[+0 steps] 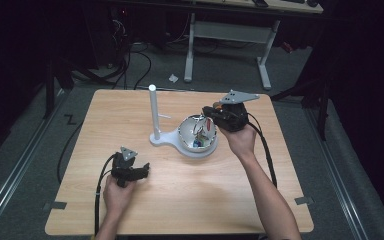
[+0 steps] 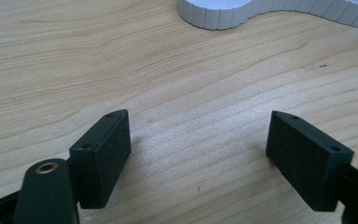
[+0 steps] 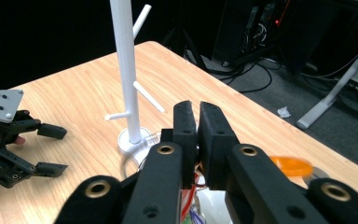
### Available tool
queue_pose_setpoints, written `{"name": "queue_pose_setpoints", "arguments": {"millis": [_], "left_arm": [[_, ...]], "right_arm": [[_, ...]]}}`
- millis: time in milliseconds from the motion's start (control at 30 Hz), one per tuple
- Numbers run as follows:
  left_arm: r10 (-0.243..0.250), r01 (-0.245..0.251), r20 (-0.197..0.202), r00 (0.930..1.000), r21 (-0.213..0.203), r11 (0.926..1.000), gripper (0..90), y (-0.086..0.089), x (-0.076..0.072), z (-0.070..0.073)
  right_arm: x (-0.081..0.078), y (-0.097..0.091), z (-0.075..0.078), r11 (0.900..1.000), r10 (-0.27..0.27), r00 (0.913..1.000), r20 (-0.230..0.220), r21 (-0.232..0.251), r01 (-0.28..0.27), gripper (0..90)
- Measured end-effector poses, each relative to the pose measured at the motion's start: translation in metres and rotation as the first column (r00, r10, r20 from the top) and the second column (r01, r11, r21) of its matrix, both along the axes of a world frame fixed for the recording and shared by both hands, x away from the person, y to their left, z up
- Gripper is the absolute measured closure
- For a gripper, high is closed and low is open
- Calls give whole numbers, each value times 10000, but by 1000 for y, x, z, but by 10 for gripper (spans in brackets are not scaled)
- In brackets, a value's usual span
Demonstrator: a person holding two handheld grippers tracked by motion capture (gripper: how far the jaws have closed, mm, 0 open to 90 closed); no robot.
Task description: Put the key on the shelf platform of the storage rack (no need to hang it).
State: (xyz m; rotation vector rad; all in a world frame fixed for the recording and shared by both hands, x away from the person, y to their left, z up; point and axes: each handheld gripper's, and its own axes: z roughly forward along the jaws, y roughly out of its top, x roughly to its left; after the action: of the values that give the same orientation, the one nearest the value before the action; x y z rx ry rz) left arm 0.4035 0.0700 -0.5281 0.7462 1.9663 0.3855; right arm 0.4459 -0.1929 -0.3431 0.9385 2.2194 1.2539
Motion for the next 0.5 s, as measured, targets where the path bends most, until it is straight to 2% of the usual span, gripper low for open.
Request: {"name": "queue_pose_setpoints", "arguments": {"millis": [67,167,267,500], "left_arm": [[53,-53,-10,10000,-1,10000,222,0,0,0],[47,-47,-11,10000,-8,10000,222,0,0,0],[30,-30,21,10000,38,10000,223,0,1,0],[54,-54,17,10000,27,10000,223,0,1,0]], "right_arm": [[1,0,-3,10000,-40,9999,-94,-7,40,879],[2,2,-10,9992,-89,9999,-116,-386,84,881],[5,3,-18,9990,-35,9993,-369,-447,18,881],[10,6,-30,9997,-29,9976,-686,-226,14,881]]}}
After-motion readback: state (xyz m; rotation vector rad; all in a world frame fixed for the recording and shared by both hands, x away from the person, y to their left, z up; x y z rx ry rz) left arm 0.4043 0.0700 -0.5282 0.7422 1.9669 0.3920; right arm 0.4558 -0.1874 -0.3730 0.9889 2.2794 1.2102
